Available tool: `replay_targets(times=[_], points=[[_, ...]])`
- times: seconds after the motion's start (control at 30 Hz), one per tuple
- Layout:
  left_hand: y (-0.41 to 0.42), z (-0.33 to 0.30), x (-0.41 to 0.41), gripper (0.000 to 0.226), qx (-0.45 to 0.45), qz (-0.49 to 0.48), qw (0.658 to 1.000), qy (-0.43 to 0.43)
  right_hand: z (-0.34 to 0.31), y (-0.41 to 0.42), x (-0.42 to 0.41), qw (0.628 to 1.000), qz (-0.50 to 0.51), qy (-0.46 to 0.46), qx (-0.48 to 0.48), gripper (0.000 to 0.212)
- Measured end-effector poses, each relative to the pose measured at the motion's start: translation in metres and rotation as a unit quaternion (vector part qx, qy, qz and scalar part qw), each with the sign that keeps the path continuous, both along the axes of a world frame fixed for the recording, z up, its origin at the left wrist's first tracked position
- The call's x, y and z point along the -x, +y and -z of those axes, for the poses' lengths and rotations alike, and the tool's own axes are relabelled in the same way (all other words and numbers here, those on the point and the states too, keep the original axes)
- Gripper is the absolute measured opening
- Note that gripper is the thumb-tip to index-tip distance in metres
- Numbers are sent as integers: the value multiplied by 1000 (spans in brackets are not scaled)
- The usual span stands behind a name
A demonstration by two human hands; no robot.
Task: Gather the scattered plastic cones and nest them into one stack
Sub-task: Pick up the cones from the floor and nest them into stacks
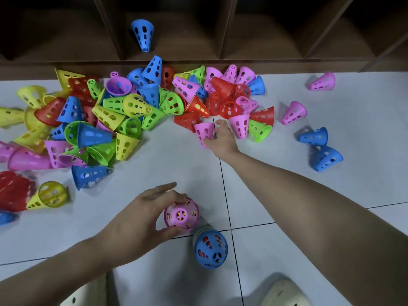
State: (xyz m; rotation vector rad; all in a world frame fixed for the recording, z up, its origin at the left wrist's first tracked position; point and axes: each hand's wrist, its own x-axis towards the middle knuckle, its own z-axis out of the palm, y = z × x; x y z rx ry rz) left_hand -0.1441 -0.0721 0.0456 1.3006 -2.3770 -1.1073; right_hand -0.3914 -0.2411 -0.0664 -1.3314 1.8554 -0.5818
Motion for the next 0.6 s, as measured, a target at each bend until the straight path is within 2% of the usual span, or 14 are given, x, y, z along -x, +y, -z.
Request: replay_targets(times=[0.17,0.23,0.33,0.37,0.5,0.6], points=[[-8,0,2,51,-8,23,1000,-5,1,6,-5,999,-31,17,17,83],[-10,-1,2,50,-12,24,1000,7,-1,5,-5,997,-62,31,20,74],[-11,3,1,49,-30,24,999,20,-4,3,-3,993,-92,72,2,34],[-11,4,1,48,-32,24,999,22,-4,3,-2,992,-94,79,-6,28],[-11,6,0,47,-33,24,999,30,-2,13,9,994,-86,60,-8,49],[-10,7,-1,51,-32,26,999,31,-9,27,20,996,-82,15,-2,53]])
